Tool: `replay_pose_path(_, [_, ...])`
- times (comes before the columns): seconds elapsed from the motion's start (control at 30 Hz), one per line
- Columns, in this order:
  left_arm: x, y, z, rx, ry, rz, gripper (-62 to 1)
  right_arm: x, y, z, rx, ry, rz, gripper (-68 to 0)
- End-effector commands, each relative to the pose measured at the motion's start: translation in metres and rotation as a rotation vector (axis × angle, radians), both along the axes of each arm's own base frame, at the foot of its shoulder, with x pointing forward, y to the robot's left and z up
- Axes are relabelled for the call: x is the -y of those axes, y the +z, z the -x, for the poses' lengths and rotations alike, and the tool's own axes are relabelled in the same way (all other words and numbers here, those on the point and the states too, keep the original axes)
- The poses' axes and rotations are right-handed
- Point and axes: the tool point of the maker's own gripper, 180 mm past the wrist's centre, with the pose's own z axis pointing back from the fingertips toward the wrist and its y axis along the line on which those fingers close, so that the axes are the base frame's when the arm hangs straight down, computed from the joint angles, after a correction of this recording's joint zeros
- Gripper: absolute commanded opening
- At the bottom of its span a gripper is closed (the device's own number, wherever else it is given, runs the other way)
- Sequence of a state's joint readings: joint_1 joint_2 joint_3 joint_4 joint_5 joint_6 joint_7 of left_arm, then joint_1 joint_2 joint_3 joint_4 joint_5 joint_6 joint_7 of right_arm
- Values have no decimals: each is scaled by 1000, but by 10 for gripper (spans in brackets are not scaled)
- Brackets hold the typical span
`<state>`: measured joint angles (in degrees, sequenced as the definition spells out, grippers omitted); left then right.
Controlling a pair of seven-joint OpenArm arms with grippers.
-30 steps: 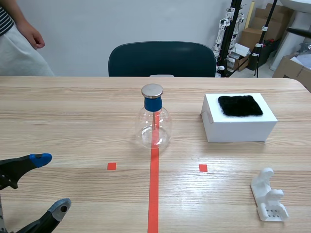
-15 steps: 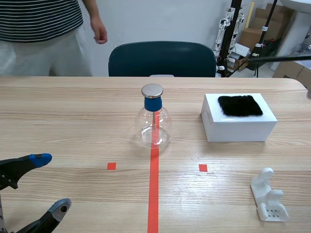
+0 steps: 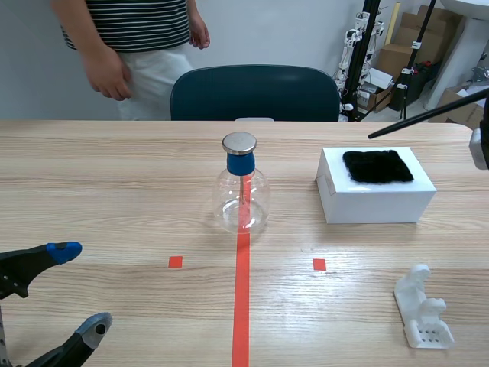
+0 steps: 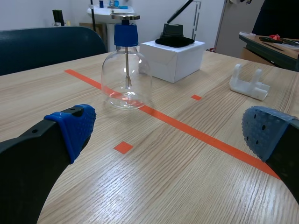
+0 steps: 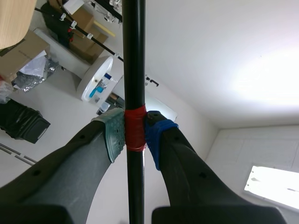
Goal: Do the electroscope experiment. rub the rod on the fur
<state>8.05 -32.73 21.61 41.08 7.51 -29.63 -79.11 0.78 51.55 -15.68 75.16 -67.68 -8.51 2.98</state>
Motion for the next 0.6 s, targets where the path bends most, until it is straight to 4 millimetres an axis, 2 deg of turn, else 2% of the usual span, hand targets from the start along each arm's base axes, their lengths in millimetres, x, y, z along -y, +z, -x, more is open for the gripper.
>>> replay_pose_path(0.0, [-4,8,-4,25,5,9,14,7,24,-6,51,4,41,-634])
replay_pose_path(0.3, [-4,8,-4,25,5,9,14,15,23,-4,59,-28,106,-634])
replay_pose_path(0.57, [-4,8,-4,25,5,9,14,26,16,0,-5,-42,169,-634])
